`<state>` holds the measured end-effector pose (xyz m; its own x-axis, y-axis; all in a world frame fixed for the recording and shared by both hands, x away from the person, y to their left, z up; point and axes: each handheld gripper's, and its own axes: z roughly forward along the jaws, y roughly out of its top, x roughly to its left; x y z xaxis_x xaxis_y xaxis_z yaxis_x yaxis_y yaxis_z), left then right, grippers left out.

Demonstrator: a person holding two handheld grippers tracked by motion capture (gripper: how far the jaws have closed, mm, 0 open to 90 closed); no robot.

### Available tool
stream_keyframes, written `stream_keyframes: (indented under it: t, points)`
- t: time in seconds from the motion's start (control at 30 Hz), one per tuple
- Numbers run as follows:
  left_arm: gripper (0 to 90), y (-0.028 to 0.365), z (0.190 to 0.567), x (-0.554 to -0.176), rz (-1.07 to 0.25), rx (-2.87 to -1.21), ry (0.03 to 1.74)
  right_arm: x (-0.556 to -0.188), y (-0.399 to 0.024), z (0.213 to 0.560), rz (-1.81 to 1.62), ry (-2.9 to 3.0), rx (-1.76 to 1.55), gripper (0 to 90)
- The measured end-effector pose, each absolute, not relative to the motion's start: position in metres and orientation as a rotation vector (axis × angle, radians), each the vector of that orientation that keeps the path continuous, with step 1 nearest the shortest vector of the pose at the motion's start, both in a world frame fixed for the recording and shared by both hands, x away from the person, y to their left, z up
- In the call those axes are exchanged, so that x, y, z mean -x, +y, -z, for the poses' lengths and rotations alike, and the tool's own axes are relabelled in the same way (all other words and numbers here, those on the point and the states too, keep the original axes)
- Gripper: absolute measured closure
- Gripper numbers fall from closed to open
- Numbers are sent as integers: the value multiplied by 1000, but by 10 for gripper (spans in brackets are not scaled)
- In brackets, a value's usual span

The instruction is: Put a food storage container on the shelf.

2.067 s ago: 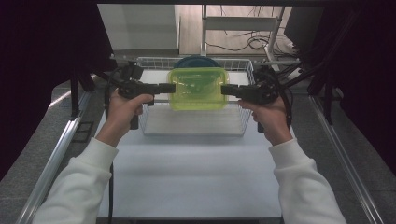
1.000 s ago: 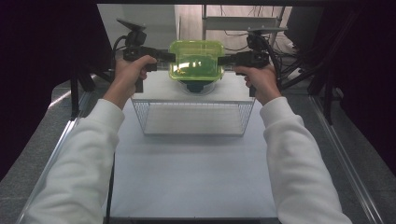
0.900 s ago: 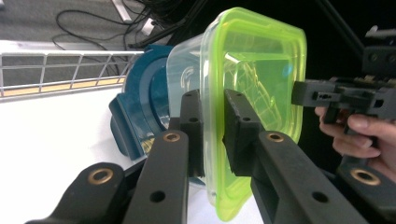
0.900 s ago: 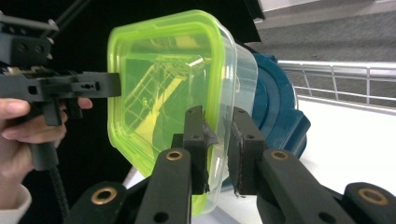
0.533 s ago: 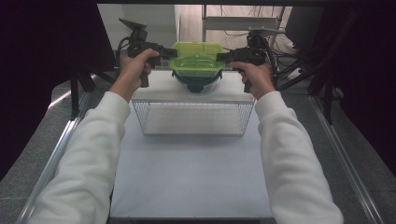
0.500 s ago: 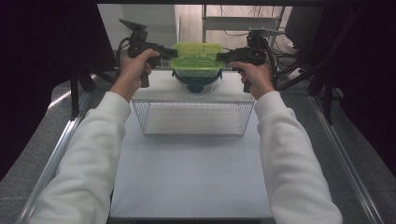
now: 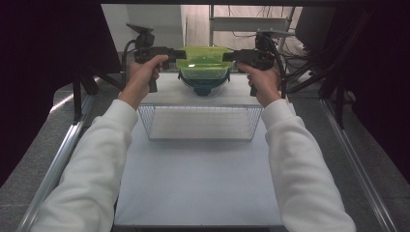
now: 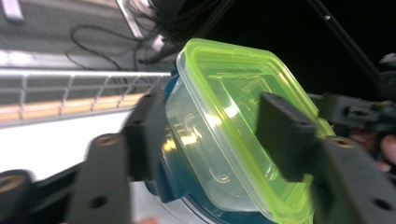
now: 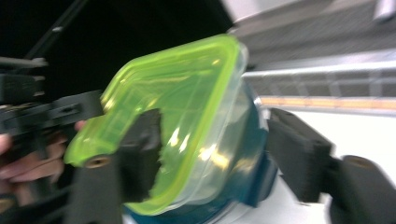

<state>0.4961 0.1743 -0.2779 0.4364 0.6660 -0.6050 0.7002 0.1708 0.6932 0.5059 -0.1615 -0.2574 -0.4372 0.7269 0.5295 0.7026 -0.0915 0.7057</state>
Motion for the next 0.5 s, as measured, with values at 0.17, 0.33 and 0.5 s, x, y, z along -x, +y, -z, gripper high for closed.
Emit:
stream_keyframes:
  t: [0.17,0.33,0.5]
  points:
    - [275,175,271,-486,-26,-1519,1212,-496,-167,249,-1609,2072,-1537,257]
    - [242,180,262,-469,-113,-1536,1186,-484,-172,245,-1575,2101,-1447,249]
    - [239,188,259,-439,-139,-1544,1151,-461,-184,246,-1588,2115,-1375,245]
